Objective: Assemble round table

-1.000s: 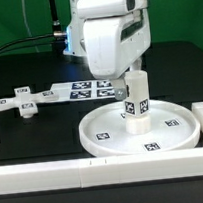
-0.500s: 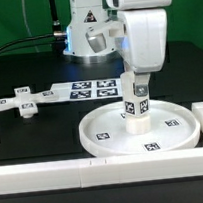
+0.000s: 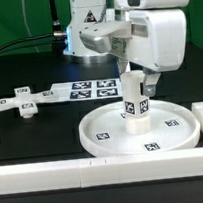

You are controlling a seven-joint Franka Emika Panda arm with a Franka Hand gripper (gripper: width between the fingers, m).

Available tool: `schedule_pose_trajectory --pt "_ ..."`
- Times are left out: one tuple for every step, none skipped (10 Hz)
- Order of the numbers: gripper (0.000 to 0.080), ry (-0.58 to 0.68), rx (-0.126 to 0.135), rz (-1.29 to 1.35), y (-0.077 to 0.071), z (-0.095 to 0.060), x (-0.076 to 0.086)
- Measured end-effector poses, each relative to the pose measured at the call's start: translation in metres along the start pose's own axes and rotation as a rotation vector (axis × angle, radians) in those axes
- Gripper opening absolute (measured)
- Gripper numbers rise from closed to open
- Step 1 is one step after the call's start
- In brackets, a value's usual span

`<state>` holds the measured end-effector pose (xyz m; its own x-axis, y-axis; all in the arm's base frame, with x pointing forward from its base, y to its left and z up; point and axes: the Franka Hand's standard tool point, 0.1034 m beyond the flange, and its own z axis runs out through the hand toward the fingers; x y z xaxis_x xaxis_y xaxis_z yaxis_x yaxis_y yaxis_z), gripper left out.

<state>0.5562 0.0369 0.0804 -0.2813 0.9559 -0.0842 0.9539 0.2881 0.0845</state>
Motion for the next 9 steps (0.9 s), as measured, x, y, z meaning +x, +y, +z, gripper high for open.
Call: schedule_pose_trajectory --pt "0.0649 -0.002 0.000 -0.005 0.0005 0.0002 -0.0001" --pt "0.0524 -0.004 0.001 -0.006 0.0001 0.0007 0.0001" --pt "0.0524 -0.004 0.003 -0.004 -0.0006 0.0011 -0.0002" --pt "0.0406 -0.004 0.003 -0.003 -0.0008 0.0013 -0.0008" --pt "0.0406 -0.004 0.003 -0.003 -0.0008 0.0013 -0.0009" --pt "0.0406 -0.004 0.004 -0.003 -0.0008 0.0013 -0.0010" --pt "0.0406 -0.004 0.004 0.009 -0.0009 0.0014 -0.0010" --pt "0.0406 -0.004 0.004 0.037 -0.0009 0.0015 -0.0011" --pt "0.0406 -0.004 0.004 0.044 -0.0009 0.0015 -0.0012"
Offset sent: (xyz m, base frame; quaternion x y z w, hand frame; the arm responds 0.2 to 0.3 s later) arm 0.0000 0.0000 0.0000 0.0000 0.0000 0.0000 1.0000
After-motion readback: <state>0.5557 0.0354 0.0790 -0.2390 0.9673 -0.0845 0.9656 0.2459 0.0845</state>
